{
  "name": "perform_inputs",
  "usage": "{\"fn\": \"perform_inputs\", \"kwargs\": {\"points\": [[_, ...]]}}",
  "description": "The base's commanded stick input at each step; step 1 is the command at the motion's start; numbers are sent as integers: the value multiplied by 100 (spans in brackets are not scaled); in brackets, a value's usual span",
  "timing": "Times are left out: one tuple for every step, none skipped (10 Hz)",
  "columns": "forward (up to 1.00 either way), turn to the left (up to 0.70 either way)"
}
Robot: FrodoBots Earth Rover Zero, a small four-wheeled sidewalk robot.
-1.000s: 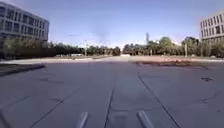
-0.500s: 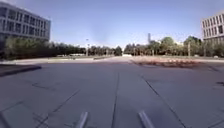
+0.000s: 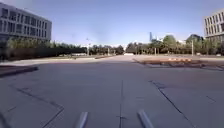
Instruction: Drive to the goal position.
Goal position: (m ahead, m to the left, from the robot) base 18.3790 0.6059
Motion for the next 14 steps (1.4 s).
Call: {"fn": "perform_inputs", "kwargs": {"points": [[100, 0], [100, 0], [100, 0], [100, 0], [100, 0], [100, 0], [100, 0], [100, 0], [100, 0], [100, 0], [100, 0], [100, 0], [100, 0], [100, 0]]}}
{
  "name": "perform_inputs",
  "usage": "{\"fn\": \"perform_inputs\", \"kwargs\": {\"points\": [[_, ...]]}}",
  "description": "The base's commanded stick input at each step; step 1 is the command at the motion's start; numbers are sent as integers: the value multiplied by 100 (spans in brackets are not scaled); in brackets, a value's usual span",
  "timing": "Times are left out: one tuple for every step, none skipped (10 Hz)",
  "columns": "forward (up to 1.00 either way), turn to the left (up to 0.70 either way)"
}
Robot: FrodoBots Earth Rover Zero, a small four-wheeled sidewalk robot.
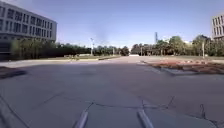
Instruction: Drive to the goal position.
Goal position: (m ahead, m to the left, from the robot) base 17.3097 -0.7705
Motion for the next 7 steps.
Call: {"fn": "perform_inputs", "kwargs": {"points": [[100, 0], [100, 0], [100, 0], [100, 0], [100, 0], [100, -2], [100, -21]]}}
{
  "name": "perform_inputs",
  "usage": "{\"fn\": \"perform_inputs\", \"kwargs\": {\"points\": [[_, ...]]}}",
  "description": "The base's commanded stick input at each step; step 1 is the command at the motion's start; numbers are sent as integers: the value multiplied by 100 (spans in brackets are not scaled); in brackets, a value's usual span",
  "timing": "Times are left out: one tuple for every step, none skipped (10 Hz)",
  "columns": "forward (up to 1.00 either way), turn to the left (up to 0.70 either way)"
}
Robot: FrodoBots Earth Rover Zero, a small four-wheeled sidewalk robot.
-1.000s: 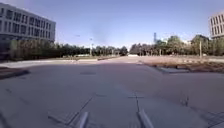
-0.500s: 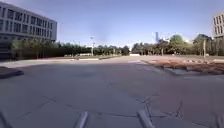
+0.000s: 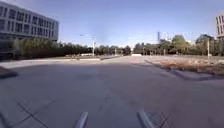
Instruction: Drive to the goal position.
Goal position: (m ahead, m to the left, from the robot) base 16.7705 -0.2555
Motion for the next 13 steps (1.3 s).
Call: {"fn": "perform_inputs", "kwargs": {"points": [[100, -27], [100, -27], [100, -27], [100, -27], [100, -27], [100, -27], [100, -18], [100, 0], [100, 0], [100, 0], [100, 0], [100, -21], [100, -27]]}}
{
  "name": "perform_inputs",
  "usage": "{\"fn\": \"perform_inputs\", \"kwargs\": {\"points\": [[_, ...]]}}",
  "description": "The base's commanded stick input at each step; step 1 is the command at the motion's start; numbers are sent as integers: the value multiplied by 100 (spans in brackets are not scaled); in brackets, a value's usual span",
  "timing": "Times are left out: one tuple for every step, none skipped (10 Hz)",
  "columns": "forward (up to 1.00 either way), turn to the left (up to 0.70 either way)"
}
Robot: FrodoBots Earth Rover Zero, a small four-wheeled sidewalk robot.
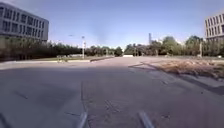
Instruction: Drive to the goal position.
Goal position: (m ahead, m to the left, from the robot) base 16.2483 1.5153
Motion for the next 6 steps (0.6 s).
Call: {"fn": "perform_inputs", "kwargs": {"points": [[100, -27], [100, -27], [100, -9], [100, 0], [100, 0], [100, 0]]}}
